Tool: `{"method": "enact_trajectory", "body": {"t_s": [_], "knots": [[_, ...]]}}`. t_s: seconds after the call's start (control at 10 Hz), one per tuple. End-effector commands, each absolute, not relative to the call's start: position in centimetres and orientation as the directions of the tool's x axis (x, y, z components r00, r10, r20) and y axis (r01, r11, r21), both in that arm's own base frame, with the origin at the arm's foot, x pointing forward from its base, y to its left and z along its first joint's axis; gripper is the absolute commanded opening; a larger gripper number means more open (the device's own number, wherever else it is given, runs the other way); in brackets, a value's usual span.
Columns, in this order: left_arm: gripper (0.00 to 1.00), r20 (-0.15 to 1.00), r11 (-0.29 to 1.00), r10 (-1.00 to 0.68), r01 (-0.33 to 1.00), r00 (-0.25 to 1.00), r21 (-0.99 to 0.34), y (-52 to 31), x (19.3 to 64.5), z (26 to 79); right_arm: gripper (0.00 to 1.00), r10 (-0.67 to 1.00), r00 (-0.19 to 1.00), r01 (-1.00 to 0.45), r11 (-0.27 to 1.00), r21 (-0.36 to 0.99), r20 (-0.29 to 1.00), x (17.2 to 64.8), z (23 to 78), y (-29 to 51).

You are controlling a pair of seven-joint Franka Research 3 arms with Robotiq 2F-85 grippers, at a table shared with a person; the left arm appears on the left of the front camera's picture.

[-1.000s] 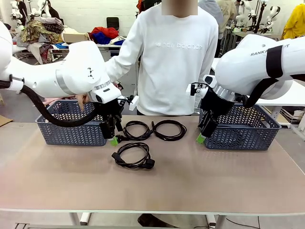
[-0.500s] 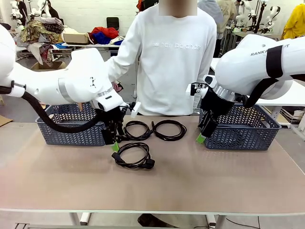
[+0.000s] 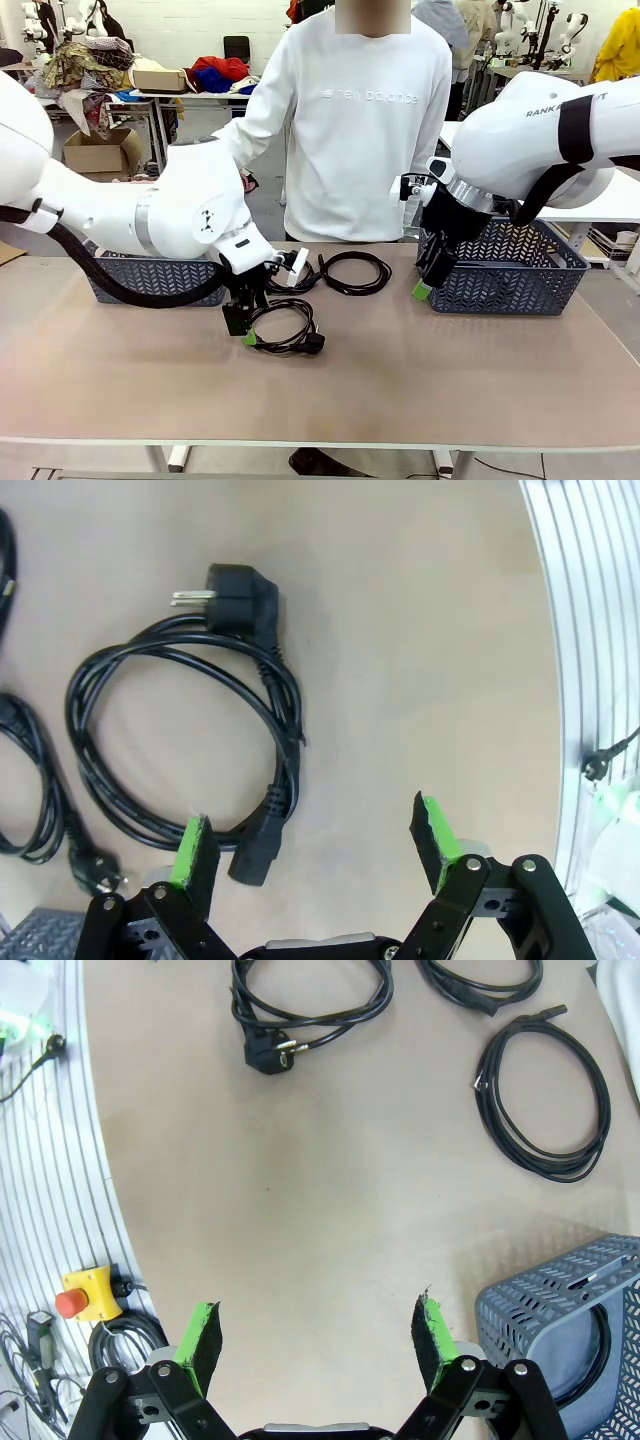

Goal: Organize the cables according to human instructions.
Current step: Pick up a bundle of cables and place it in the basket indicated by the human.

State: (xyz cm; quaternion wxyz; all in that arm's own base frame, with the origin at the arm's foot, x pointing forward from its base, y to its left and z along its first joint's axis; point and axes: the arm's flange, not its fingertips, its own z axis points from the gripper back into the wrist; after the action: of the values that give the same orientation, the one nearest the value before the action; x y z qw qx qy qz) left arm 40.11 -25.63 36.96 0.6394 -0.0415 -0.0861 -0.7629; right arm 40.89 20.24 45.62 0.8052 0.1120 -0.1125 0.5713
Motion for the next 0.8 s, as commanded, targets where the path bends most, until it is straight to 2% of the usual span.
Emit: {"method": "enact_trajectory", "body": {"t_s": [0.0,0.7], "knots": [[1.00,0.135,-0.158,-0.976,0.982,-0.172,0.108,-26.2,39.9,35.4,1.00,0.894,0.322,-0.945,0.324,0.045,0.311,41.1,45.9,20.4],[1.00,0.122,-0.188,-0.973,0.980,-0.195,0.069,-27.4,41.5,32.2,1.00,0.894,0.322,-0.945,0.324,0.045,0.311,41.1,45.9,20.4]]}}
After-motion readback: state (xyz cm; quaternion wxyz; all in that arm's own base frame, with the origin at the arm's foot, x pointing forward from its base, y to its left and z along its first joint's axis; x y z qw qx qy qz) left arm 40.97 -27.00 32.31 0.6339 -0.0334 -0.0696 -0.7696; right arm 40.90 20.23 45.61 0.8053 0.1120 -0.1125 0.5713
